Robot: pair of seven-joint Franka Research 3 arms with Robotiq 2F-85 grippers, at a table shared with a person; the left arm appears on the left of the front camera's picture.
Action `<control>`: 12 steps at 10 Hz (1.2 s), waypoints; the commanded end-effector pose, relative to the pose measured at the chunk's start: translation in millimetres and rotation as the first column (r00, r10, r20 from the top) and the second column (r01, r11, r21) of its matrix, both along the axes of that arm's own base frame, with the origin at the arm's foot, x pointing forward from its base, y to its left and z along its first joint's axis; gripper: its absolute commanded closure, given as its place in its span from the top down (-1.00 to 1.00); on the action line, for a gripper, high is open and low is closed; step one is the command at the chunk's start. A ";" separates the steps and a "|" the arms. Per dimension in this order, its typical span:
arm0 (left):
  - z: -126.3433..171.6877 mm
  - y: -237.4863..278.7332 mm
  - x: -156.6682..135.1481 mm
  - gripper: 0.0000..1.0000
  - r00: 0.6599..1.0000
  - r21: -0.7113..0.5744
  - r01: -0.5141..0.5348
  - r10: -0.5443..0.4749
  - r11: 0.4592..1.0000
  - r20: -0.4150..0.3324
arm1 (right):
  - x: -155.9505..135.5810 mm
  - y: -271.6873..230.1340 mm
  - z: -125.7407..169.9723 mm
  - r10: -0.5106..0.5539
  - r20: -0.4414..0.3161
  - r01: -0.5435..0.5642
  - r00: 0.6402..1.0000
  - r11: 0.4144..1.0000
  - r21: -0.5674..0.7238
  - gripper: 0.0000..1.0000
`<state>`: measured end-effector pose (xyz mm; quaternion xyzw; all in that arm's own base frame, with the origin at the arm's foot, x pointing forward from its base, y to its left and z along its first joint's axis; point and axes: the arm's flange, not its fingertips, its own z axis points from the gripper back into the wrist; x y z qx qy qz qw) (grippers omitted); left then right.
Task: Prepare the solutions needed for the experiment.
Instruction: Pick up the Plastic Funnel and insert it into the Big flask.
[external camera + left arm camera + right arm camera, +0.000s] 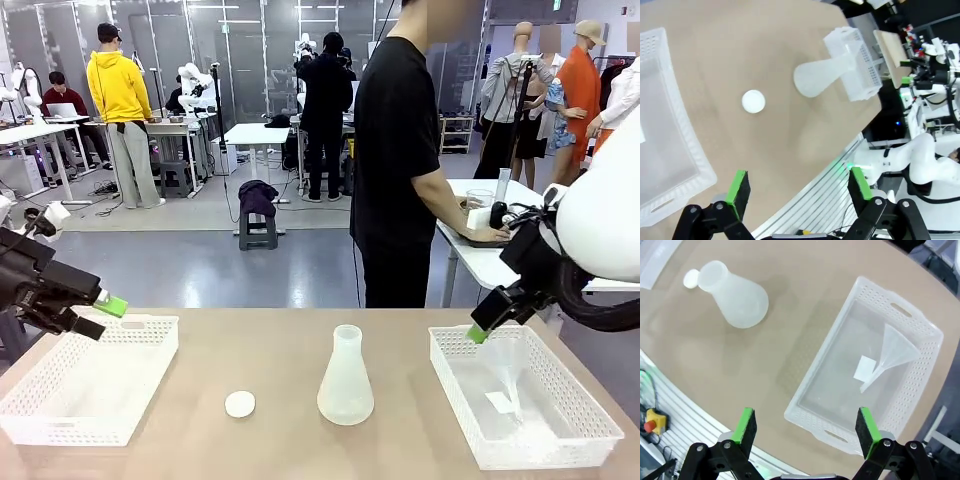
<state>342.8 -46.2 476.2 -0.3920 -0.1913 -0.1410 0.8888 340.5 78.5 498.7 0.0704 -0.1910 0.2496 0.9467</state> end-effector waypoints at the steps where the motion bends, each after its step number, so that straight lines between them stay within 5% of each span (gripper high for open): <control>1: -0.8 -1.5 0.9 1.00 1.000 0.046 0.001 -0.001 0.999 0.005 | 2.2 -5.0 -6.3 -0.015 -0.029 0.016 0.999 0.999 0.037 1.00; 4: -0.9 -0.6 -0.7 1.00 1.000 0.024 -0.012 0.012 1.000 -0.002 | -0.1 0.4 -1.1 -0.004 -0.006 0.004 1.000 1.000 0.004 1.00; 5: -12.1 3.8 12.7 1.00 0.991 -0.229 0.072 -0.096 0.971 -0.095 | 7.8 -12.0 -7.4 0.183 0.092 -0.175 0.979 0.981 -0.088 1.00; 7: -21.2 18.9 20.0 1.00 0.976 -0.397 0.108 -0.172 0.911 -0.131 | 19.8 -40.6 1.1 0.497 0.160 -0.427 0.853 0.841 -0.333 1.00; 9: -30.1 21.0 19.3 1.00 0.929 -0.484 0.201 -0.322 0.852 -0.181 | 39.8 -50.6 11.6 0.705 0.056 -0.622 0.707 0.657 -0.426 1.00; 11: -37.3 22.7 19.7 1.00 0.902 -0.512 0.221 -0.374 0.830 -0.216 | 70.0 -56.9 14.9 0.835 -0.126 -0.801 0.535 0.455 -0.389 1.00; 12: -39.6 25.2 22.2 1.00 0.912 -0.500 0.204 -0.349 0.842 -0.217 | 80.7 -55.8 16.0 0.869 -0.137 -0.837 0.475 0.398 -0.376 1.00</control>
